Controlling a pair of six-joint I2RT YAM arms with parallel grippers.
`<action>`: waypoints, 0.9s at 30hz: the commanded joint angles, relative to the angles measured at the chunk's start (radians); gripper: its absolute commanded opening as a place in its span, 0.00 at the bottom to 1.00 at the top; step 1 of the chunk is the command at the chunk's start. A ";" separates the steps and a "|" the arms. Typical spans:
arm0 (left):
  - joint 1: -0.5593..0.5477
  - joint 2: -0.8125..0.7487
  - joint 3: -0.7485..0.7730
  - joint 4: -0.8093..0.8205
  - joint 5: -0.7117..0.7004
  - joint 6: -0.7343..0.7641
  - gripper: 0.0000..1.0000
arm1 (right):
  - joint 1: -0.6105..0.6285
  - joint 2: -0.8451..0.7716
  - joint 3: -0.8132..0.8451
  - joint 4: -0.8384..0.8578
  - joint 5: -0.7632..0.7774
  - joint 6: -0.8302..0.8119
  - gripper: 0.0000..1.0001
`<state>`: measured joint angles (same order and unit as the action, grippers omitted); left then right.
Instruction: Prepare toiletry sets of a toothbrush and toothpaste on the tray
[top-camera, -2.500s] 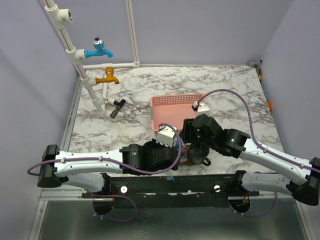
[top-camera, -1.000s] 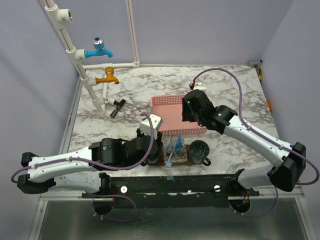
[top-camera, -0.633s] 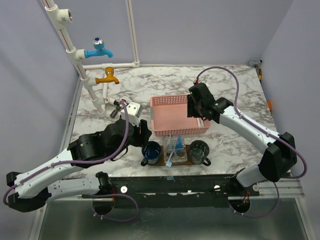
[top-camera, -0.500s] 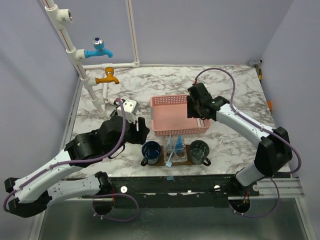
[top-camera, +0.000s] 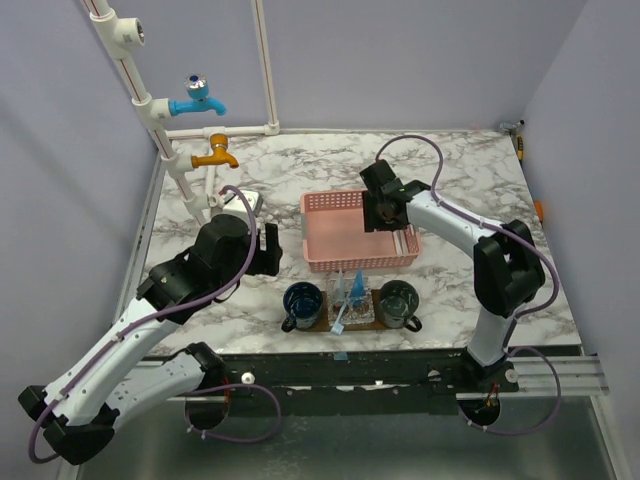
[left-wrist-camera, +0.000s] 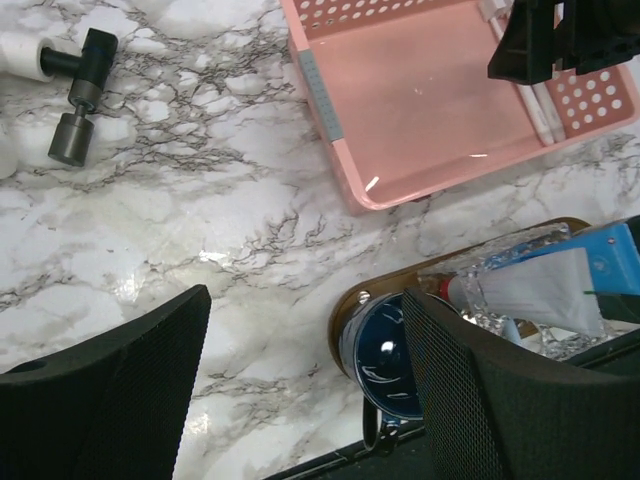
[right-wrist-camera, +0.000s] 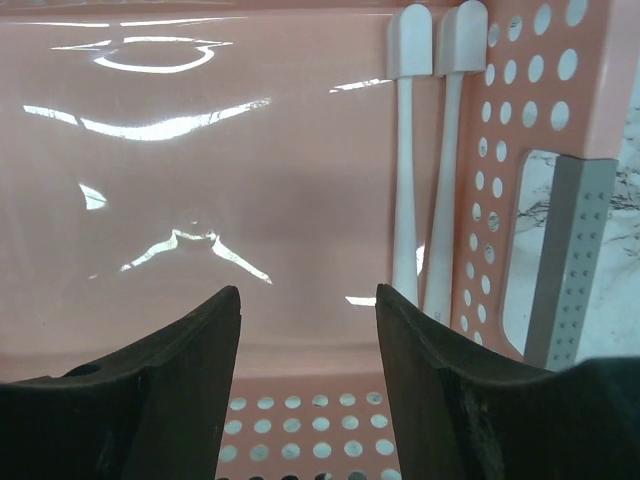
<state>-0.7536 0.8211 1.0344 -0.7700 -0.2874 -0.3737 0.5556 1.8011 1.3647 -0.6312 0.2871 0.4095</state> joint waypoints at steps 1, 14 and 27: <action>0.054 -0.005 -0.065 0.057 0.065 0.057 0.77 | -0.013 0.064 0.046 -0.021 0.010 -0.003 0.62; 0.101 -0.026 -0.190 0.157 0.119 0.073 0.78 | -0.048 0.142 0.084 -0.023 0.002 0.003 0.82; 0.107 -0.022 -0.197 0.163 0.118 0.074 0.79 | -0.090 0.207 0.088 0.029 -0.126 0.004 0.82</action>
<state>-0.6556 0.8001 0.8425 -0.6281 -0.1909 -0.3099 0.4755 1.9774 1.4303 -0.6289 0.2180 0.4141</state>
